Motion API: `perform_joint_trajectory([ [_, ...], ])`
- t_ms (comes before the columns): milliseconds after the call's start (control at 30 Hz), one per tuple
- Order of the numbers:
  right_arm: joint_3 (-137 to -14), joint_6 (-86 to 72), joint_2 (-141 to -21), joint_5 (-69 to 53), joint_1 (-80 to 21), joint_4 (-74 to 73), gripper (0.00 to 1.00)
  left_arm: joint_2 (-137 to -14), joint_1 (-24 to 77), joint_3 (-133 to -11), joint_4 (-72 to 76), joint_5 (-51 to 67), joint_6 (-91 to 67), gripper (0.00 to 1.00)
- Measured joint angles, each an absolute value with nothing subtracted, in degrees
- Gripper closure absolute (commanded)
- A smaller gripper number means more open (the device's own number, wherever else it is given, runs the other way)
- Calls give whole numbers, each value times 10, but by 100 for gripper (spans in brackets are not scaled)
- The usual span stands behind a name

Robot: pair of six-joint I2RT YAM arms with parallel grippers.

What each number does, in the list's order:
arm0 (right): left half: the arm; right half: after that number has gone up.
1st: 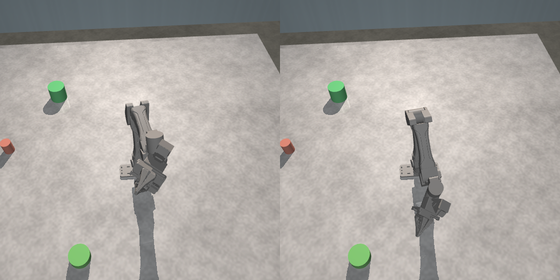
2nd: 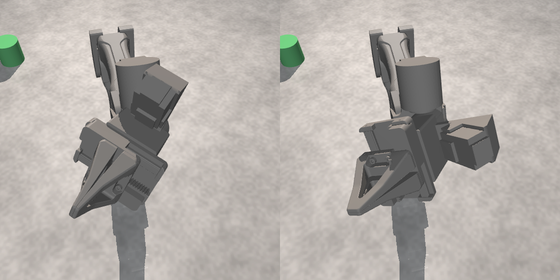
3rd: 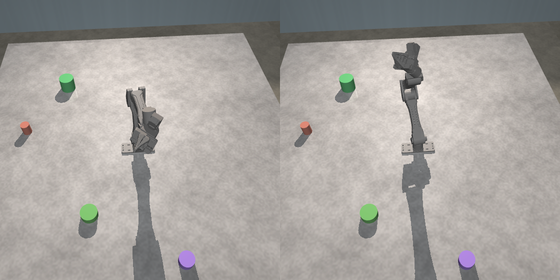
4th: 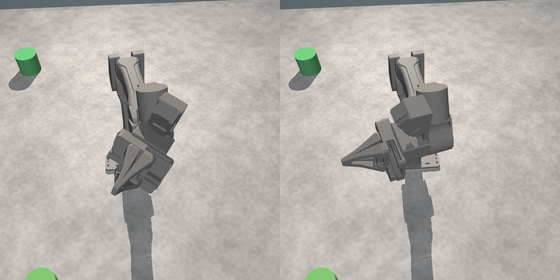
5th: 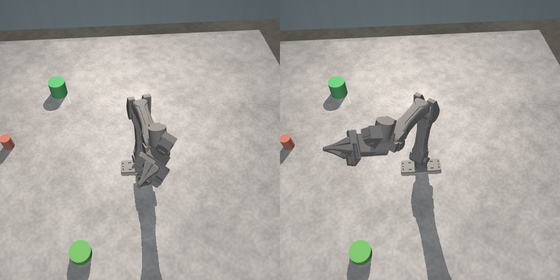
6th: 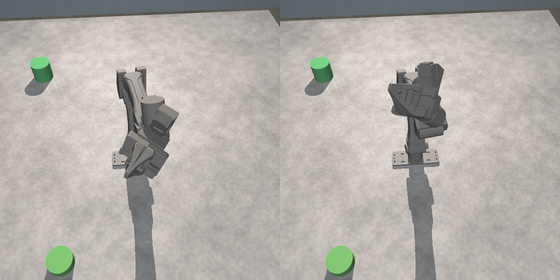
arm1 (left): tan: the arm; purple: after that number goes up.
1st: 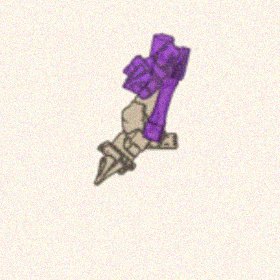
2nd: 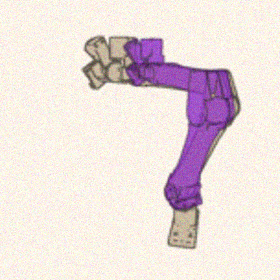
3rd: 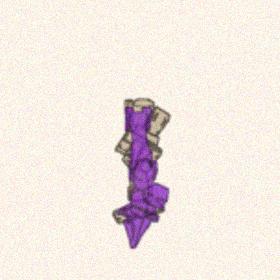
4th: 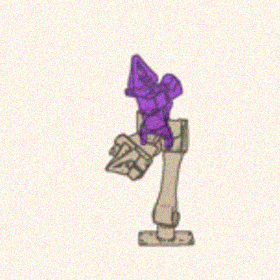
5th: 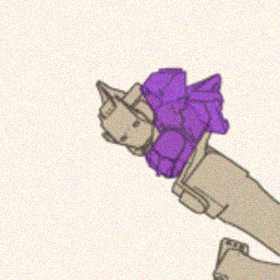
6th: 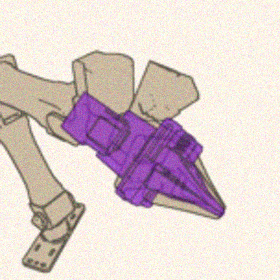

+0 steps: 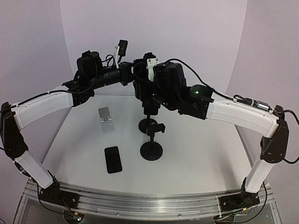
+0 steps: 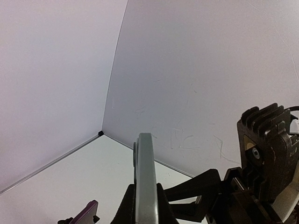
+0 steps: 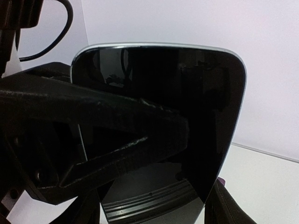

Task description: Place the phone on the phone stand

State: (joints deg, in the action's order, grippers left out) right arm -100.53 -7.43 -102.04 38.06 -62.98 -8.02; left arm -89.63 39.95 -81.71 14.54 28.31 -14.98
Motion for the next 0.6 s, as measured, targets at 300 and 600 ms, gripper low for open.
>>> perform_joint_trajectory([
  [300,-935,-31,-945,232,-617,-69,2,-896,332,-808,181,431,-198,100],
  [600,-890,-51,-869,-8,-515,-55,7,-896,317,-797,289,562,-243,100],
])
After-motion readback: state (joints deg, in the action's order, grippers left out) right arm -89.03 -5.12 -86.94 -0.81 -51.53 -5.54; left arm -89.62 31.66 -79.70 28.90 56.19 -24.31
